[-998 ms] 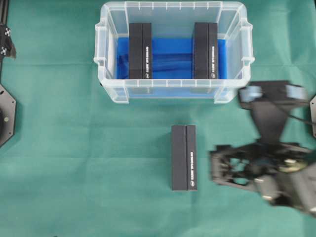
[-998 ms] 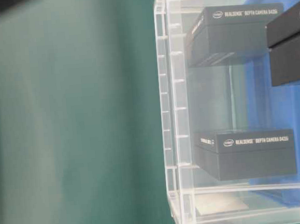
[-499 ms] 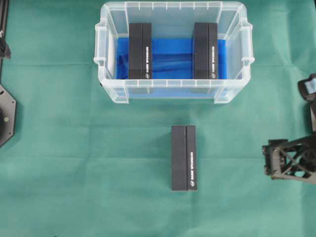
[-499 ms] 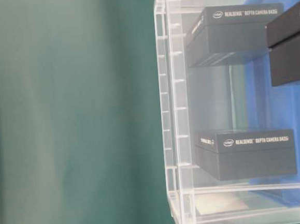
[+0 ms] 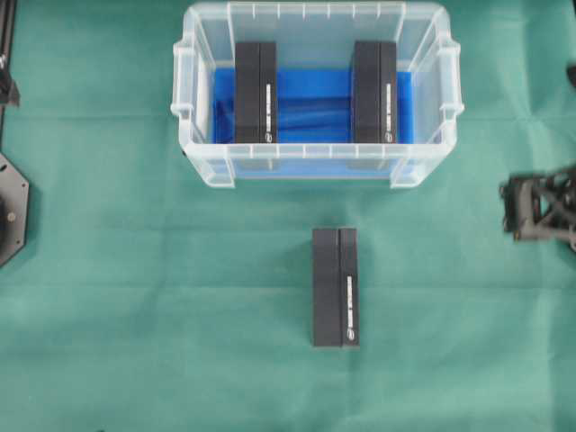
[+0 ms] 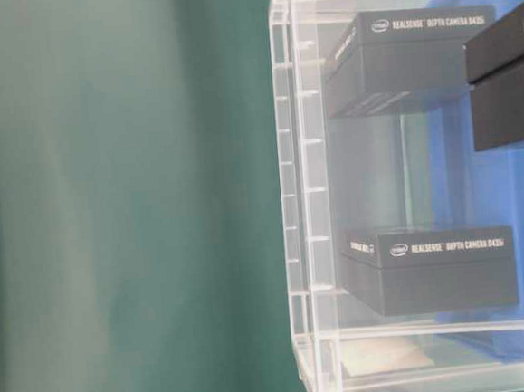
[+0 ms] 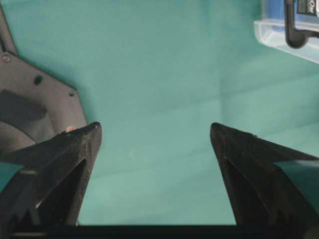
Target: Take out the box from the case.
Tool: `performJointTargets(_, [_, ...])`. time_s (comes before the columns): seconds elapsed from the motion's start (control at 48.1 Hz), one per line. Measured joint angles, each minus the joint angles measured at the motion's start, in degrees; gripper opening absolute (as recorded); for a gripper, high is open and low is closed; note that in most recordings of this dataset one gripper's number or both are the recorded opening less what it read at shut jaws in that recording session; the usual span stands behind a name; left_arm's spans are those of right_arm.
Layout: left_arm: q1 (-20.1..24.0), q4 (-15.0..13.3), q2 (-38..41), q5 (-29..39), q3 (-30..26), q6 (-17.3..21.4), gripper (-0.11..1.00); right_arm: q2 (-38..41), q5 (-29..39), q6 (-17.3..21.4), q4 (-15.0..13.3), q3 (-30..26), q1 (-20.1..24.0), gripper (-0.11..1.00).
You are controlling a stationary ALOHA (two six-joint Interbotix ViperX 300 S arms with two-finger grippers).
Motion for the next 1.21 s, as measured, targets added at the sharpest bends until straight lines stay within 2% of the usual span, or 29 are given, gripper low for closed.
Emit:
performJointTargets(0.374, [-0.1,0.1,0.4,-0.1,0.0,0.0,0.90,-2.5,-4.6,-24.4,0.0,2.1,-23.6,0.94])
performJointTargets(0.582, [0.6,0.1,0.4,0.0,0.0,0.0,0.90,-1.6,-7.4,-34.4,0.5,2.1,-34.0,0.94])
performJointTargets(0.748, [0.8,0.1,0.4,-0.1,0.0,-0.1,0.90,-0.8,-8.3,-36.9,1.0,2.3,-36.7,0.94])
performJointTargets(1.206, [0.9,0.1,0.4,1.2,0.0,-0.1,0.90,-0.3,-8.3,-36.9,1.2,2.4,-37.0,0.94])
